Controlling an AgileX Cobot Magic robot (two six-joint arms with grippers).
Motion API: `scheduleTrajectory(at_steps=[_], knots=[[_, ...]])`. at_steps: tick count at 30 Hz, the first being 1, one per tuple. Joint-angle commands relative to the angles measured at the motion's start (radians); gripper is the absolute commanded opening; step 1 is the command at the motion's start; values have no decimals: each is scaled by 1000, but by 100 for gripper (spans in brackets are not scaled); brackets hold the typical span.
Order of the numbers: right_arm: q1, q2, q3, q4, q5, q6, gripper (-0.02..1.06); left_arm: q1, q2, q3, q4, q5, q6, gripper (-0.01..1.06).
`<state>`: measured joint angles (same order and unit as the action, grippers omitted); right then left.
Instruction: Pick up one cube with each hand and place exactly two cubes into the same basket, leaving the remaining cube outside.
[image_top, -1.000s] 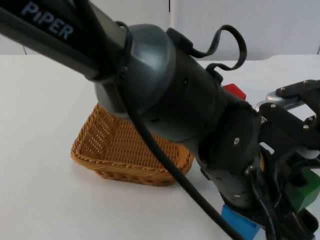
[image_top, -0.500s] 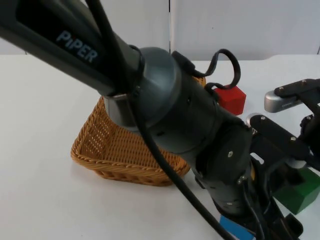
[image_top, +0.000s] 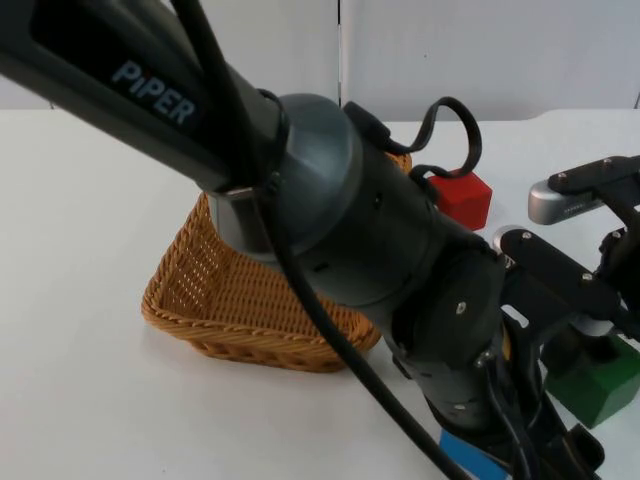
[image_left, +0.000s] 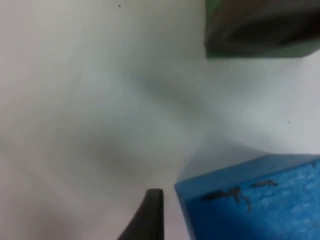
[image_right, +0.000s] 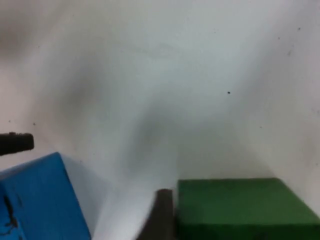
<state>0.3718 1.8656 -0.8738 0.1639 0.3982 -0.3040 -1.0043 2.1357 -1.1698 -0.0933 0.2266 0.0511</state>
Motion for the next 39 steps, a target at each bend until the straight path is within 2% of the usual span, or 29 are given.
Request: scheduleTrajectory(at_steps=[1,2,6,7,9,10,11,12,14,16,17,18,19,20,27,39], knots=[[2,-2,-3,-3,8,-3,58,2,-2,-3,-3,4,-8,86],[2,-2,-3,-3,8,-3,58,2,-2,-3,-3,4,-8,86],[2,-2,-3,-1,8,-1,33,2,-2,-3,-9,9,-8,78],[2,-2,-3,-1,8,-1,33,2,-2,-3,-9,9,-8,78],[2,-2,-3,-1,8,-1,17,2,-2,-3,-17,12,-8,72],[2,-2,-3,-1,6,-1,14,2,-2,-3,-19,14,-8,68],[2,-2,-3,-1,6,-1,6,2,-2,-3,-19,23,-8,57],[2,-2,-3,-1,6,-1,6,2,-2,-3,-19,23,-8,57],[2,-2,-3,-1,6,-1,0,2,-2,-3,-19,29,-8,41],[2,-2,-3,-1,6,-1,0,2,-2,-3,-19,30,-8,23],[2,-2,-3,-1,6,-1,0,2,-2,-3,-19,30,-8,23],[2,-4,-3,-1,8,-1,0,2,-2,-3,-19,38,-8,16],[2,-15,-3,-1,14,-1,0,2,-2,-3,-19,48,-8,2],[2,-26,-3,-1,19,-1,0,2,-2,-3,-19,55,-6,0],[0,-116,-3,-5,34,-1,0,2,-22,-3,-19,65,-4,0],[0,-320,-3,-8,112,-1,0,2,-175,-3,1,156,-4,0]])
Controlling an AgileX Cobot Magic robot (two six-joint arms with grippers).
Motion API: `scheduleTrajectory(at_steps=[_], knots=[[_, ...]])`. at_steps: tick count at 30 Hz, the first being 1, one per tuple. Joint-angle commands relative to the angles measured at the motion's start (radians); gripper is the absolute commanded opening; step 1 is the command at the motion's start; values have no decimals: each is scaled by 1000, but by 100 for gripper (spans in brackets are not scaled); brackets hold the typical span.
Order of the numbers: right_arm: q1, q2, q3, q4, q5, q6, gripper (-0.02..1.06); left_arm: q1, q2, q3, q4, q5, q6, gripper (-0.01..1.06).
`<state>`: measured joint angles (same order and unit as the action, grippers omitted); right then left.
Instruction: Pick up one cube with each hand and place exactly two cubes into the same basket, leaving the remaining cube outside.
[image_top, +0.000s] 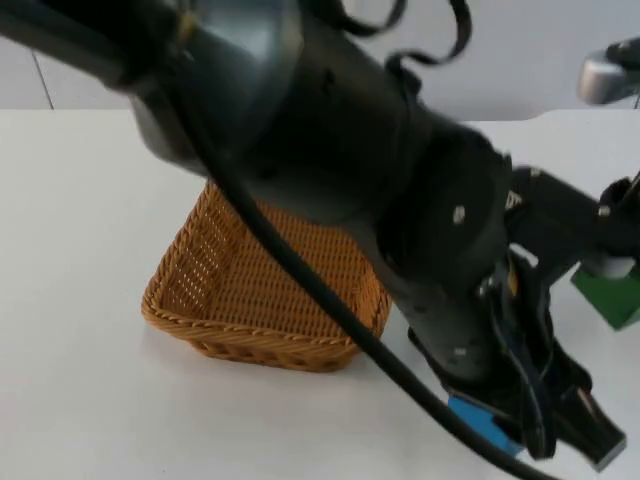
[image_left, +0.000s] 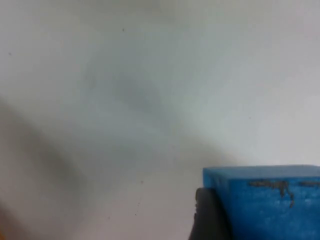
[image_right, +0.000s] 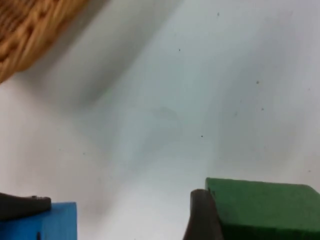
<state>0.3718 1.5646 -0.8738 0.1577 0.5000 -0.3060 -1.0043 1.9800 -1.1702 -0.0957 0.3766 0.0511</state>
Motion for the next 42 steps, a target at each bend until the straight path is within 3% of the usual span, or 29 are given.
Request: scheduleTrajectory(at_steps=[1,21,30,42], knots=[[0,-31,-3,-1,18,1,0,2,-34,-3,3,16,-4,0],[0,-133,-87,-7,226,1,0,2,-210,-3,14,170,-7,0],[0,-133,-87,-5,228,1,0,2,-282,5,133,253,-69,0],[0,-133,-87,4,230,1,0,2,-305,48,141,253,-78,0]])
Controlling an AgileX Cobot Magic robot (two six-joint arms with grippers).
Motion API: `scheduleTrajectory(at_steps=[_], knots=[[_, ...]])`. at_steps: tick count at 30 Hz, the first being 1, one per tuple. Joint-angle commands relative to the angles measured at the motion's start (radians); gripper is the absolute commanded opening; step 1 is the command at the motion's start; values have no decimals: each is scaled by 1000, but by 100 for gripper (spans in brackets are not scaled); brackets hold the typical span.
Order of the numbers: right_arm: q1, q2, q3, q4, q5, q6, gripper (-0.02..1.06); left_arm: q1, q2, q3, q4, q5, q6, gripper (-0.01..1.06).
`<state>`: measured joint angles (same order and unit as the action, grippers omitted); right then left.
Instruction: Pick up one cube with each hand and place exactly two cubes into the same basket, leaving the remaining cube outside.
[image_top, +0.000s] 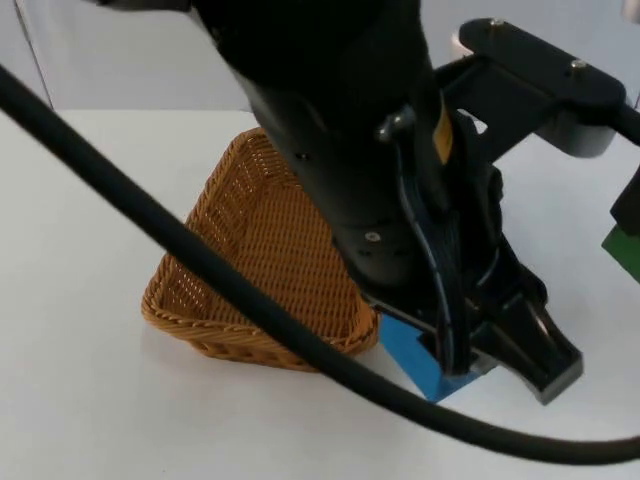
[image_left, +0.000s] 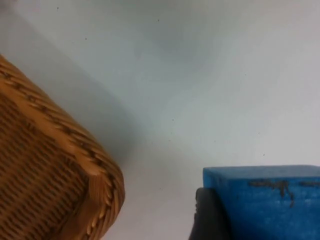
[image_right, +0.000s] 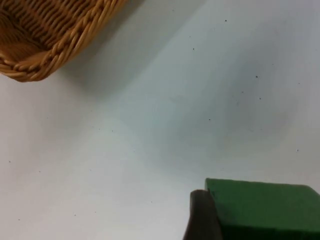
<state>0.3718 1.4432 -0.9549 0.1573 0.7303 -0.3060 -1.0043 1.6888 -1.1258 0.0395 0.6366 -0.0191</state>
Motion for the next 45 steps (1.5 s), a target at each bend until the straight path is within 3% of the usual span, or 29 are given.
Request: scheduleTrajectory(at_steps=[1,9,16,28,36,45], knots=[[0,-12,-6,4,0,1,0,2,-14,4,5,-6,-8,0],[0,-12,-8,4,-49,13,0,5,-14,4,61,-9,-46,0],[0,52,-110,4,-2,27,0,66,-14,4,87,-28,-97,0],[0,302,-424,18,80,27,0,273,-14,4,64,-106,-121,0],[2,539,-750,64,179,25,0,421,-8,4,50,-166,-126,0],[45,707,-992,86,210,-4,0,459,78,4,42,-246,-134,0]])
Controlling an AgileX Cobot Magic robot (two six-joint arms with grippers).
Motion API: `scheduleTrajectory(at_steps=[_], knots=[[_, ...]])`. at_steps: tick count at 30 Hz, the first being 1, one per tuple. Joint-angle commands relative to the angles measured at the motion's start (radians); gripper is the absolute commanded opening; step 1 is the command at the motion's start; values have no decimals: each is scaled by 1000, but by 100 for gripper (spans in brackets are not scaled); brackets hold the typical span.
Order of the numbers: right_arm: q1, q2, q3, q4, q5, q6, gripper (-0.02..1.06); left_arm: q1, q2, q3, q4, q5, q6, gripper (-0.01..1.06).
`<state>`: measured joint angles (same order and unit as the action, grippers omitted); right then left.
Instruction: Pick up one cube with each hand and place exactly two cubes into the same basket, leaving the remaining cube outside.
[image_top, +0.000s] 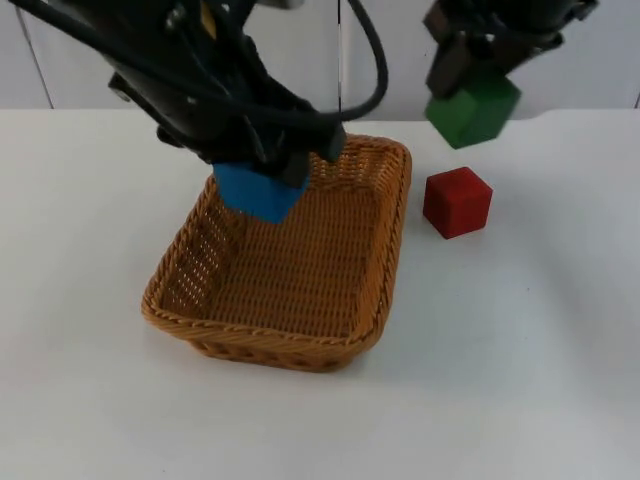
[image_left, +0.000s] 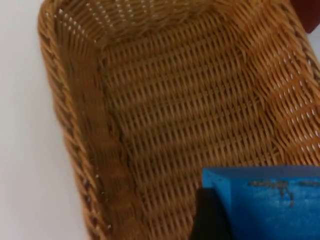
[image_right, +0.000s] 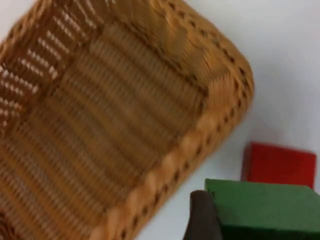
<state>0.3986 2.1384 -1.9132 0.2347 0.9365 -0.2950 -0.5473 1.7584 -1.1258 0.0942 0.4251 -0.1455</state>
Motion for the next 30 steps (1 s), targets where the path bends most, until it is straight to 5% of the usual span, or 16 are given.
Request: scheduleTrajectory(at_steps=[1,12,19,30], knots=[[28,33,-63,7,-1,-17,0,2,23,4,-18,-47,-10,0],[101,196,-232,6,-56,-38,0,2,125,5,-24,-102,-11,0],[116,246,-290,21,-128,-38,0,7,138,136,-24,-309,-27,0],[152,290,-290,22,-215,-45,0,49,172,175,-12,-382,-27,0]])
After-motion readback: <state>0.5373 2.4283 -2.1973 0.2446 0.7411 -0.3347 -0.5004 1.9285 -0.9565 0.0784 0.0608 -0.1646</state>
